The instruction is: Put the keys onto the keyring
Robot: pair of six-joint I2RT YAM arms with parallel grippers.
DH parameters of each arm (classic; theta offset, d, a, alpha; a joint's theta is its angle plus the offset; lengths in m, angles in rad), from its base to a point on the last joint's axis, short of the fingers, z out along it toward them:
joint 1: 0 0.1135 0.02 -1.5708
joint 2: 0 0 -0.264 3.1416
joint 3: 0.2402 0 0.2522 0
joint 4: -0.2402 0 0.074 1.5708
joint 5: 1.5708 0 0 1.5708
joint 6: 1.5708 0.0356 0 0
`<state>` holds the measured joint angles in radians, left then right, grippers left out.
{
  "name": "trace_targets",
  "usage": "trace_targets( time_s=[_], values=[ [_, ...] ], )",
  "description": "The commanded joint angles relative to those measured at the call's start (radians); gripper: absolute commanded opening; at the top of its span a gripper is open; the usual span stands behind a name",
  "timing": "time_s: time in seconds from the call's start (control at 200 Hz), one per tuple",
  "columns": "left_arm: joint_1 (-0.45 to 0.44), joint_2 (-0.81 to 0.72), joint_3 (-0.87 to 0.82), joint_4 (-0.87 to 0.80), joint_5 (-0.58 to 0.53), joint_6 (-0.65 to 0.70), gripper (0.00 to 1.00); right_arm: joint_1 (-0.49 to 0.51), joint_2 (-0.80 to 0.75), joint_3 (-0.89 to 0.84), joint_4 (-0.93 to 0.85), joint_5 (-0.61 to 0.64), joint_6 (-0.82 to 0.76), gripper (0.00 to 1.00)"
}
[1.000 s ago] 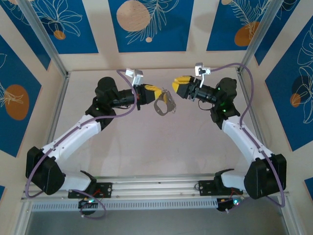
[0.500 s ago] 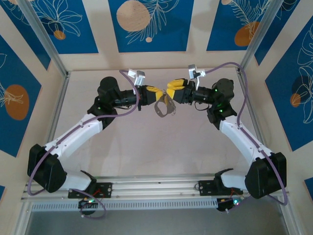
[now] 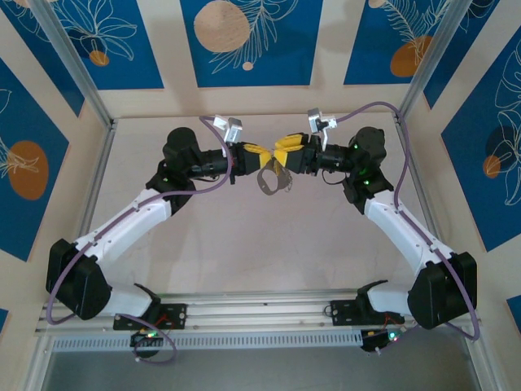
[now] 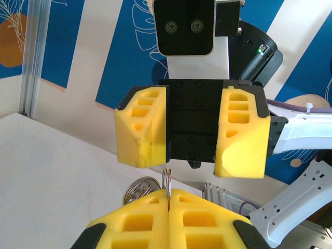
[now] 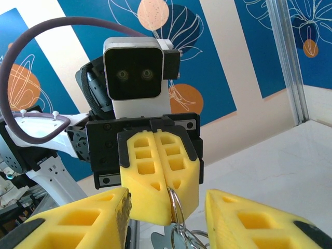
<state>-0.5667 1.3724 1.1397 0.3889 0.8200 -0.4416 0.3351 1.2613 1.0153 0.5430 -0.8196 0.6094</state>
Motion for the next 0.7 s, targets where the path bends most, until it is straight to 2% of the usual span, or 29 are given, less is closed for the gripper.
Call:
trace_targets(
  time_s=[0.0,0.23,0.385,0.59,0.695],
  values=[
    [0.009,0.0,0.049,0.051,0.028,-0.014,0.0,0.01,0.012,0.022,-0.027,-0.013,-0.026,0.39],
    [0.009,0.005,0.054,0.051,0.028,-0.014,0.0,0.015,0.018,0.028,-0.033,-0.024,-0.028,0.29],
    [0.009,0.009,0.056,0.049,0.031,-0.015,0.0,0.015,0.018,0.031,-0.035,-0.023,-0.031,0.14],
    [0.009,0.013,0.057,0.048,0.038,-0.017,0.0,0.019,0.019,0.045,-0.04,-0.027,-0.035,0.0],
    [0.009,0.017,0.063,0.044,0.039,-0.016,0.0,0.021,0.022,0.055,-0.053,-0.035,-0.045,0.0]
  ],
)
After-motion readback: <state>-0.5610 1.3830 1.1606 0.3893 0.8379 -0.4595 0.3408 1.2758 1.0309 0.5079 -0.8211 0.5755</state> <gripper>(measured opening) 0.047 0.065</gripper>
